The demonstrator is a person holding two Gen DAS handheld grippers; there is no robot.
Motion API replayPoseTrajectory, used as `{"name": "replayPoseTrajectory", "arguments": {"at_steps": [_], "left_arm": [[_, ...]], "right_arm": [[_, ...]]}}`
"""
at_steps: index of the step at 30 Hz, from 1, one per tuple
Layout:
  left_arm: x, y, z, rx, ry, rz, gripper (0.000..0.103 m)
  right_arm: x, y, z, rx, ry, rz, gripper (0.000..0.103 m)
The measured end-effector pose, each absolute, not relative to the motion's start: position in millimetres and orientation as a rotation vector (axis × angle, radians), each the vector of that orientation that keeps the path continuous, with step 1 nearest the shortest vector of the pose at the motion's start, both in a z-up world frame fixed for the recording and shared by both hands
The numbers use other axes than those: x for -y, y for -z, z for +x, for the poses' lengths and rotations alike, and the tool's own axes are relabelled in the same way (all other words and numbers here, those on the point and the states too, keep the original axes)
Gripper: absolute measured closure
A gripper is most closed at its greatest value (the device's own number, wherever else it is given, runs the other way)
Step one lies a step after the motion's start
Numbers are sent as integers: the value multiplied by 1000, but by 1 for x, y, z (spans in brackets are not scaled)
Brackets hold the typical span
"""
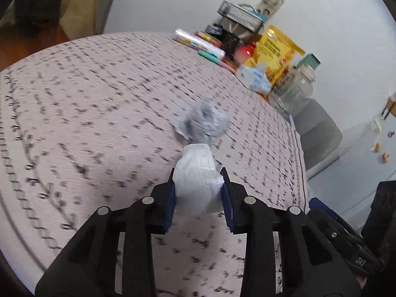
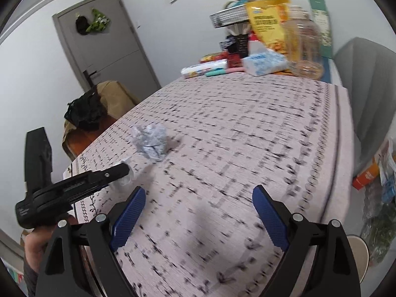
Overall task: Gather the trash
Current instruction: 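Grasp the white tissue with the left tool while the right tool grasps the crumpled paper, then carry the tissue and crumpled paper with both tools to the bin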
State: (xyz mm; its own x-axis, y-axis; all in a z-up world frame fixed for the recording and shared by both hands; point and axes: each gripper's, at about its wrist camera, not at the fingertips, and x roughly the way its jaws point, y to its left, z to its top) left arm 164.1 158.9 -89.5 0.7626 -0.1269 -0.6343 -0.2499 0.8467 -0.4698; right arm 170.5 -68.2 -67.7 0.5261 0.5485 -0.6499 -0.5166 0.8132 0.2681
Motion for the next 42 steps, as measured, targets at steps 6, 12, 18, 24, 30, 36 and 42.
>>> {"name": "replayPoseTrajectory", "arguments": {"at_steps": [6,12,18,24,30,36,42], "left_arm": [[-189,91,151,-685,-132,-607,71],[-215,93,142,-664,-188,-639,71],[-230,95,135,-661,-227,-653,70],[-232,96,128,-667,-245,-661,70],[-221,84,128,-655,-228,-646,70],[-200,69,134,-645,-187,-620,70],[-169,55,143,-647,-128,-582,70]], "right_arm": [[21,68,183,-800,-714,2,16],[-20,70,205,-814,-751,-14,16],[-61,78,230,-833,-754,-40,8],[-89,90,254,-872,-759,-33,22],[-82,88,255,-920,-813,2,75],[-49,71,233,-869,-832,27,81],[12,43,210,-791,-807,123,81]]}}
